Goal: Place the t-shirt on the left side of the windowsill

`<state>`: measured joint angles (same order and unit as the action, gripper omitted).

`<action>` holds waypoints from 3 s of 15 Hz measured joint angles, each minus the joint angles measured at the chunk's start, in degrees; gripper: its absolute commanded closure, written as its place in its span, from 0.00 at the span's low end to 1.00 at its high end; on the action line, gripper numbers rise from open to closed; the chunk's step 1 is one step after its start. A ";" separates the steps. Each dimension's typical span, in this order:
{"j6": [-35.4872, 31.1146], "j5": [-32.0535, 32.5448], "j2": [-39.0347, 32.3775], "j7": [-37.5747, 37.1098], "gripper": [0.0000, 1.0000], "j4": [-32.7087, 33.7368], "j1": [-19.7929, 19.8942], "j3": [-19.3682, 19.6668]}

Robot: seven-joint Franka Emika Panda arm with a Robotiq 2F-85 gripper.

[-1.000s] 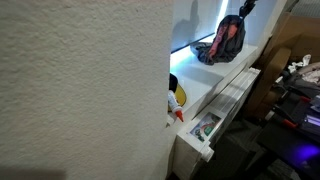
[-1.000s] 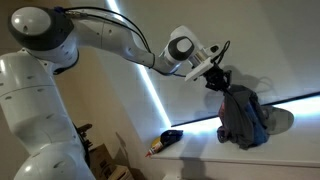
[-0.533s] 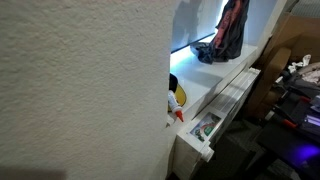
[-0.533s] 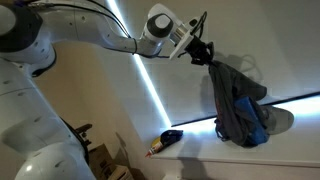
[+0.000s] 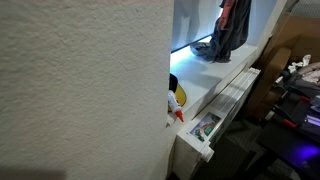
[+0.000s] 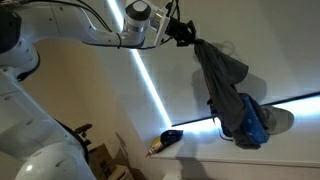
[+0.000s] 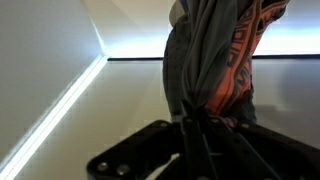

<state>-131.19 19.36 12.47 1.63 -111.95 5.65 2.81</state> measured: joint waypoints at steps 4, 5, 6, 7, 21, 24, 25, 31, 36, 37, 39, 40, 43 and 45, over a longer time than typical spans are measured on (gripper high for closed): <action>2.54 1.19 0.03 -4.22 0.99 5.34 -0.16 -2.41; 3.01 1.52 0.11 -5.68 0.99 7.31 -0.31 -3.22; 3.56 2.54 0.17 -7.50 0.99 9.40 -0.50 -4.20; 4.26 4.02 0.22 -9.76 0.99 11.64 -0.76 -5.43; 16.36 19.13 -12.02 -20.83 0.99 36.92 -11.58 -19.77; 7.25 20.27 -15.93 -21.19 0.99 36.59 -12.08 -19.95; 3.97 20.34 -17.35 -21.19 0.99 36.43 -12.08 -19.92; -10.55 4.17 -24.77 -9.13 0.99 35.41 -10.85 -20.74; -11.52 -19.74 -29.45 12.62 0.94 35.32 -2.76 -27.74; -11.52 -20.77 -30.14 13.91 0.94 35.40 -1.93 -28.34; -11.53 -20.92 -30.61 14.15 0.94 35.61 -1.49 -28.86; -11.53 -20.92 -30.64 14.15 0.94 35.71 -1.50 -29.09; -11.53 -20.93 -30.63 14.15 0.68 35.96 -1.50 -29.41; -10.49 -20.90 -30.73 13.59 0.56 35.89 -1.51 -29.34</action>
<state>-141.68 -1.54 -18.26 15.22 -76.05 4.14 -26.53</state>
